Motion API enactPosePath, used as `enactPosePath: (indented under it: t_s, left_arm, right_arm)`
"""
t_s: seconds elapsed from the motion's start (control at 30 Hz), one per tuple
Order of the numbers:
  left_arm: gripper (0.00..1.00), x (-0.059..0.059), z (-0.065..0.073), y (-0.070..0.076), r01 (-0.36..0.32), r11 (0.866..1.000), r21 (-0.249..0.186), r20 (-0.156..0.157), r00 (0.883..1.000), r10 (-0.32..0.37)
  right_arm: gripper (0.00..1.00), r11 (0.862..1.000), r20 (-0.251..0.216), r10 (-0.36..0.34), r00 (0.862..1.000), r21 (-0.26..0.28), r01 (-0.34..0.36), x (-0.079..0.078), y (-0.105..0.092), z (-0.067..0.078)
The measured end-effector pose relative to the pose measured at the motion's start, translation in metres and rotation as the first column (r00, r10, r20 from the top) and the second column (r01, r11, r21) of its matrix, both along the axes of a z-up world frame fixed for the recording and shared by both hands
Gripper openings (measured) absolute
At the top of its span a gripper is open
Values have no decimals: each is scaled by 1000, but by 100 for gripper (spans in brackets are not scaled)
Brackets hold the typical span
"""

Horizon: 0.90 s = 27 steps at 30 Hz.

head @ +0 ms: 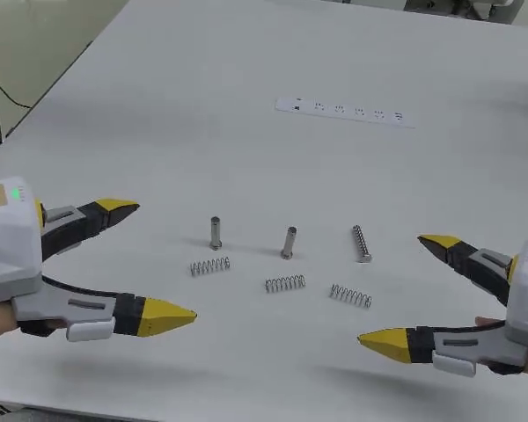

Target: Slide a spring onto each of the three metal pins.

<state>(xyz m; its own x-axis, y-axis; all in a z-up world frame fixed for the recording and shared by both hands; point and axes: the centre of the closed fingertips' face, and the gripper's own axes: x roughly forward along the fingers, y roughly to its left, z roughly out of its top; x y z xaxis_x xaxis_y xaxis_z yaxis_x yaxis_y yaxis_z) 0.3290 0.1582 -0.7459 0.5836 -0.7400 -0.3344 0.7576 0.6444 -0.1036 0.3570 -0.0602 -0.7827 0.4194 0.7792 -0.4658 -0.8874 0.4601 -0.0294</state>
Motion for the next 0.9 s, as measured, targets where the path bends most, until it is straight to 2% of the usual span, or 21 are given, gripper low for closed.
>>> enactPosePath:
  t_s: [0.9]
  left_arm:
    - [99, 0, -4, 2, -5, 1000, 1, -8, 1000, 5]
  right_arm:
    - [99, 1000, 1, -7, 1000, 3, 7, -1, 2, 3]
